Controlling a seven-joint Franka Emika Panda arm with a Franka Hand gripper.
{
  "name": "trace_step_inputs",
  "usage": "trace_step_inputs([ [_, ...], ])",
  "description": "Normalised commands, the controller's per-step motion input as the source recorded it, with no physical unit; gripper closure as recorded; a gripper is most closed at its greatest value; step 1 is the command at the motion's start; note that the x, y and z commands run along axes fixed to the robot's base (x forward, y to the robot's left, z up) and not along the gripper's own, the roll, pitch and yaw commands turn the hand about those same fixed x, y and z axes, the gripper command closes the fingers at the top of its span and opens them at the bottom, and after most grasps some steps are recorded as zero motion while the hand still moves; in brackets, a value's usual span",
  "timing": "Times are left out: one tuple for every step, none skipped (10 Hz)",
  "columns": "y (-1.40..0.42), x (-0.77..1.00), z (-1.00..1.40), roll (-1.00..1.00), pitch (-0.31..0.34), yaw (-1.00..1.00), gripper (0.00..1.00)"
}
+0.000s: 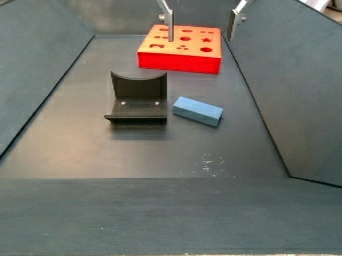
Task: Pick up the arch object. Move up. Place the arch object on the fixture. Regrasp the arch object. Rotate the arch object. Move to above the board. Insert the arch object.
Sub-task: Pick up the arch object.
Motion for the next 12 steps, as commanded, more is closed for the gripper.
trace_step_inputs([
  [-0.09,0.0,0.0,0.04,0.0,0.02,0.0],
  [0.11,0.0,0.0,0.0,0.0,0.01,0.0],
  [0.0,0.45,-0.62,-0.09,0.0,0.61,0.0],
  [0.0,0.0,-0.46,0.0,-0.003,1.0,0.0],
  [0.0,0.0,-0.46,0.0,-0.001,1.0,0.0],
  [0.0,0.0,-0.46,0.0,0.0,1.0,0.0],
  [0.0,0.0,-0.47,0.0,0.0,1.0,0.0],
  [0.0,0.0,-0.48,-0.01,0.0,1.0,0.0],
  [0.0,0.0,-0.51,-0.02,0.0,1.0,0.0],
  [0.0,0.0,-0.55,-0.03,0.0,1.0,0.0],
  [0.0,0.0,-0.59,-0.04,0.0,1.0,0.0],
  [0.0,0.01,-0.64,-0.04,0.0,1.0,0.0],
])
